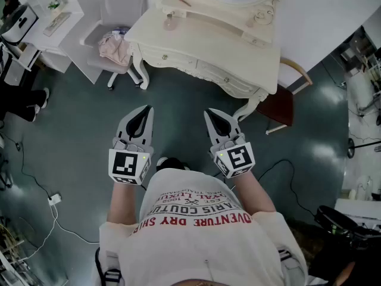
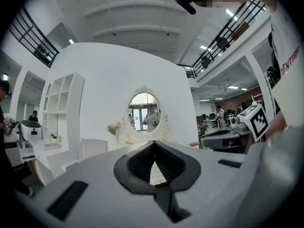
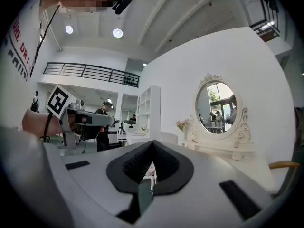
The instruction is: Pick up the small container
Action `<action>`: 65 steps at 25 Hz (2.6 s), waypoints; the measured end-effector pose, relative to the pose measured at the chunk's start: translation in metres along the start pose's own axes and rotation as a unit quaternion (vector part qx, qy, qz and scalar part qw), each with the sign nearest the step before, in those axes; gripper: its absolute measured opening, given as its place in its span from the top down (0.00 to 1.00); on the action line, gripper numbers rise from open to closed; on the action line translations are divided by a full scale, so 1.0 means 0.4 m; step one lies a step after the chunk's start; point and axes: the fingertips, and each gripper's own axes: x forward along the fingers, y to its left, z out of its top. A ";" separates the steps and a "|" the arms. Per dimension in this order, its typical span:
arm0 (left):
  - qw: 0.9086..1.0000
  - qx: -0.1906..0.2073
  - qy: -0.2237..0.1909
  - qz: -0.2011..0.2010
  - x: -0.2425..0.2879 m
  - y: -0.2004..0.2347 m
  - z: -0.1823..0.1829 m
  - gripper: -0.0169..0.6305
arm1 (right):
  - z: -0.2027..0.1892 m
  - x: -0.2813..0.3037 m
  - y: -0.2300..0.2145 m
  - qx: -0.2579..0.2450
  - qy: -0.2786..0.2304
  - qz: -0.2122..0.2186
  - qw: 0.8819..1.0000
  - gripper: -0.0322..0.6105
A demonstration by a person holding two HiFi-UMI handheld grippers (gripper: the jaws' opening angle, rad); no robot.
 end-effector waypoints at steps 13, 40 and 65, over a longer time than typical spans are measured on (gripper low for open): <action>1.000 -0.007 0.004 -0.012 0.035 0.000 -0.021 0.96 | -0.005 0.020 -0.035 0.034 -0.011 -0.008 0.999 0.95; 0.998 -0.022 0.012 -0.053 0.491 0.534 -0.079 0.96 | -0.022 0.682 -0.219 0.032 0.028 -0.050 0.998 0.95; 0.985 -0.020 0.067 -0.159 1.091 0.818 -0.132 0.96 | -0.014 1.205 -0.586 0.041 0.039 -0.121 0.991 0.95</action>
